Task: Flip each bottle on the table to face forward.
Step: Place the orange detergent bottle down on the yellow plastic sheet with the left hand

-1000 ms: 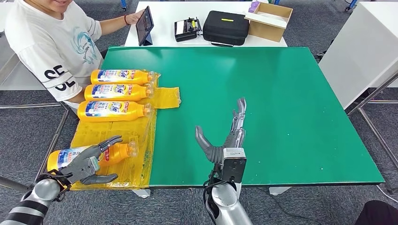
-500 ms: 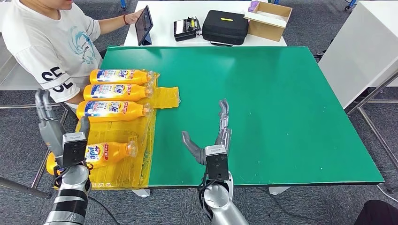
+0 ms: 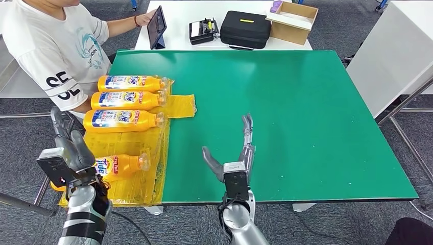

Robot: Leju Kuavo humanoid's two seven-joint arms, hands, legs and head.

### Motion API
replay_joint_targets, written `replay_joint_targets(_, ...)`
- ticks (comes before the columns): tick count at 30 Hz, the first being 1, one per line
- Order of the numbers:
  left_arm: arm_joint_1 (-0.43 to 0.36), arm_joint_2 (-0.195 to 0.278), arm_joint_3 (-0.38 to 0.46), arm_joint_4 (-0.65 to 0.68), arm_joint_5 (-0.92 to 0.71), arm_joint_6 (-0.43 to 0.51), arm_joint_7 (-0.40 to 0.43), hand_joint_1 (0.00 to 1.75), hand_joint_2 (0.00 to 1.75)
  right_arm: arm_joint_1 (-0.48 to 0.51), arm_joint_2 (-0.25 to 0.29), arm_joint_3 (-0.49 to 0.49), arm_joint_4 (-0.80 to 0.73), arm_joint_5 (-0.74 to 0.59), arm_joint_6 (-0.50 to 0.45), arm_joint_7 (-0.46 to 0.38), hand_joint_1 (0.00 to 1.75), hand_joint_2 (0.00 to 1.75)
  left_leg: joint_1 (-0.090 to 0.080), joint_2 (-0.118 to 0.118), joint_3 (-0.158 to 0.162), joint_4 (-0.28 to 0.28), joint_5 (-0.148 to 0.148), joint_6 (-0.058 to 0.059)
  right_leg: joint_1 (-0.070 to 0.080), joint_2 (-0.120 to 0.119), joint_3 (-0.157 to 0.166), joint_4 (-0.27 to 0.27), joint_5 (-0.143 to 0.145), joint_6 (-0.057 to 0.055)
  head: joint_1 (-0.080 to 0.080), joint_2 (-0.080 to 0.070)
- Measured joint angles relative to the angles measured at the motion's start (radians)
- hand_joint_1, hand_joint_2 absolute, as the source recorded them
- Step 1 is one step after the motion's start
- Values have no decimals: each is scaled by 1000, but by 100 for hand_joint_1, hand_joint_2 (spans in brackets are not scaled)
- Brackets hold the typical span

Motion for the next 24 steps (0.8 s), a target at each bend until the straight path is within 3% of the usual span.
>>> replay_joint_targets(7,166,-33,-53,-111,-38,-59,24,0,0,95,0,-105,-87,1,-7,-16,0,175,0,0,-4,0,-1,-1,0,0,-5,0,0,0,0,0)
replay_joint_targets(11,199,-40,-72,-141,-59,-60,21,0,175,116,2,-128,-104,3,-7,-19,0,175,0,0,-4,0,-1,-1,1,0,-5,0,0,0,0,0)
replay_joint_targets(24,420,-105,-219,-263,-134,-19,-46,0,175,166,-6,-145,-79,-23,-8,-34,0,175,0,0,-6,0,-1,0,0,0,-6,-1,0,0,0,0)
